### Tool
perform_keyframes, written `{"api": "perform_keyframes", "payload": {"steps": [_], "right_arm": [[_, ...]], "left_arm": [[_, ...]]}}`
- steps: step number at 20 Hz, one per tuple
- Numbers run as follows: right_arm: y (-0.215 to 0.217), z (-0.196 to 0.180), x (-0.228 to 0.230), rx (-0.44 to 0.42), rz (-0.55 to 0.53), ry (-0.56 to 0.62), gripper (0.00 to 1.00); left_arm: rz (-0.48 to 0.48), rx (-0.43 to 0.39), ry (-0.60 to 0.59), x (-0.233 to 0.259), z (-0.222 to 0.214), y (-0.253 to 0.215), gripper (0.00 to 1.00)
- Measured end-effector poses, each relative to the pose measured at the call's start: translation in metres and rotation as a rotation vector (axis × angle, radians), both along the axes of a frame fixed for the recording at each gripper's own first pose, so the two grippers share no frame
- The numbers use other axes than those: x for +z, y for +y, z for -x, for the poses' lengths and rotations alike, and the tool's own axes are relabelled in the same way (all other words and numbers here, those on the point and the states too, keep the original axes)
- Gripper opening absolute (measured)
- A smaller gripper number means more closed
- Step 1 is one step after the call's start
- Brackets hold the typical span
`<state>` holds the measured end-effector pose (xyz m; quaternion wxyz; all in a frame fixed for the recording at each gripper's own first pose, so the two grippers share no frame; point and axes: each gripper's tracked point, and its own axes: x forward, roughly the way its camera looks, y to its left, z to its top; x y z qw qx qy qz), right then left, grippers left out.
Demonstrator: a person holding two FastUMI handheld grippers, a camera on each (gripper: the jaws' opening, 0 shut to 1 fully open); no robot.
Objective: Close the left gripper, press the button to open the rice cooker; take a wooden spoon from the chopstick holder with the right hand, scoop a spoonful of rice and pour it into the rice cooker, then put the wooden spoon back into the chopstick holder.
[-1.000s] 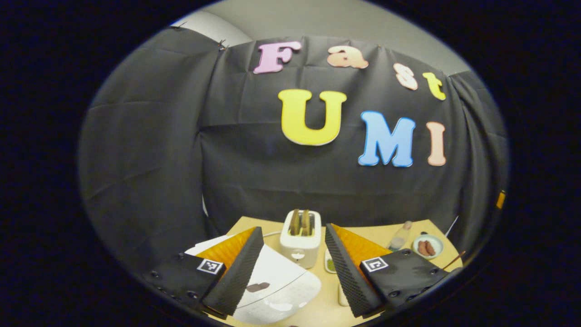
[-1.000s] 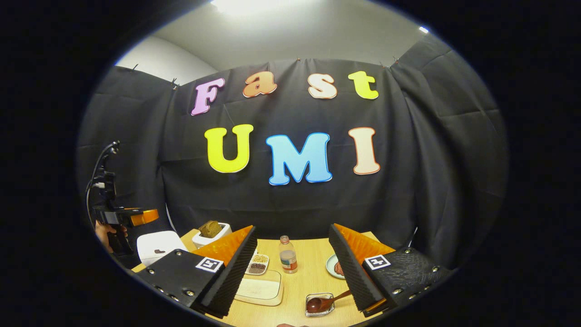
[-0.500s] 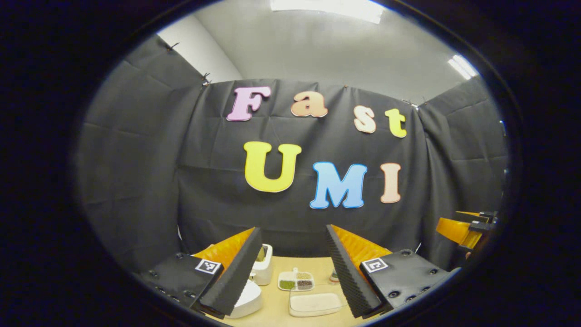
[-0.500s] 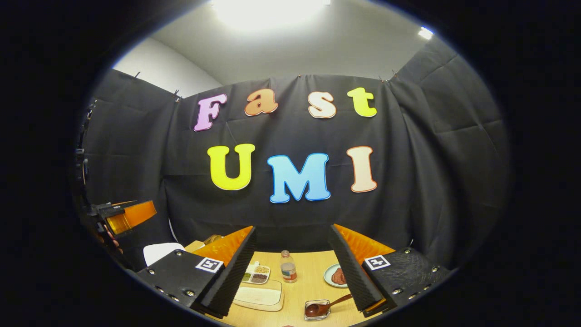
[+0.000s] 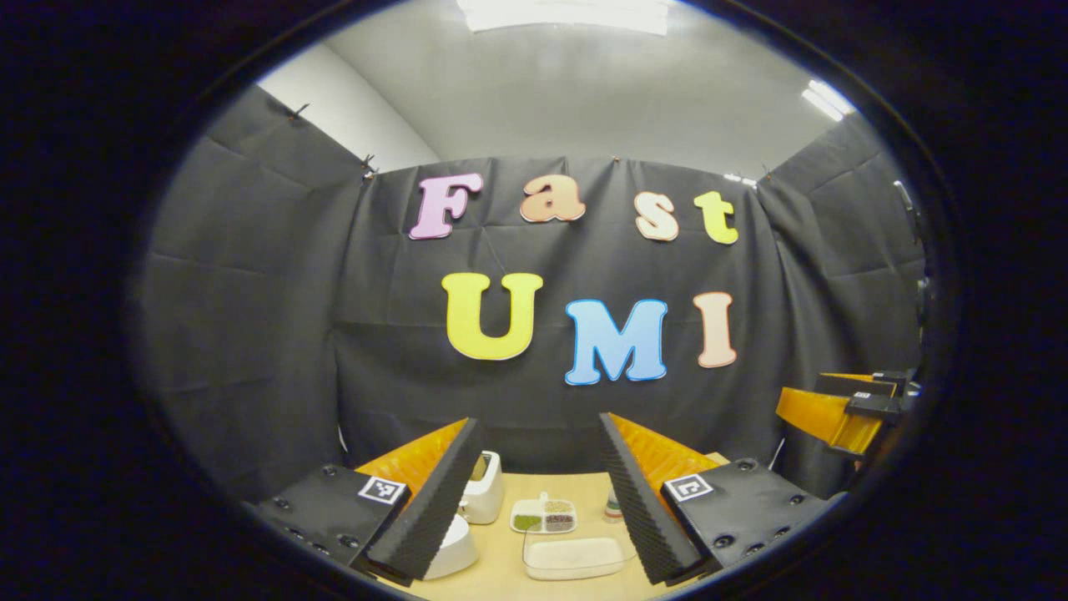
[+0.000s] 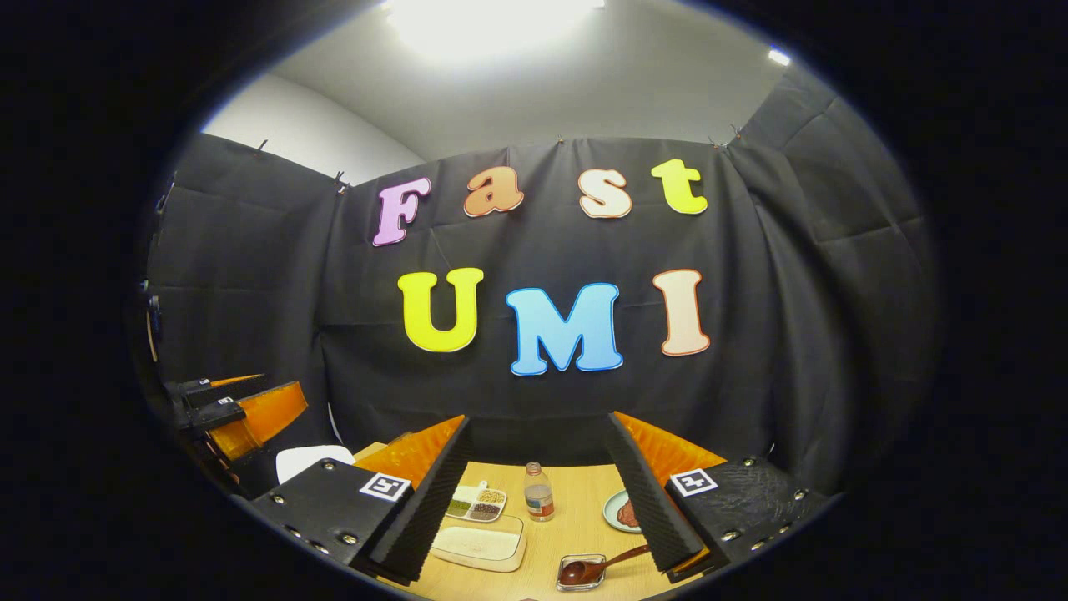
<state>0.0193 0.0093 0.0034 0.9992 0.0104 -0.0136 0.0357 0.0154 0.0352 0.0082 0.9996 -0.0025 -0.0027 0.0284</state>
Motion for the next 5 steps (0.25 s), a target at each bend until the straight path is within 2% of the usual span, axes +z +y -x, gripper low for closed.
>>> {"api": "perform_keyframes", "payload": {"steps": [1, 4, 5], "right_arm": [[-0.002, 0.002, -0.001, 0.004, -0.011, 0.001, 0.97], [-0.020, 0.010, -0.006, -0.028, -0.013, 0.005, 0.97], [-0.022, 0.012, -0.002, -0.041, -0.011, -0.004, 0.98]], "left_arm": [[-0.011, -0.002, -0.010, 0.001, 0.003, -0.005, 0.98], [-0.021, -0.028, -0.036, 0.002, 0.013, -0.019, 0.95], [-0.018, -0.044, -0.042, 0.002, 0.013, -0.022, 0.98]]}}
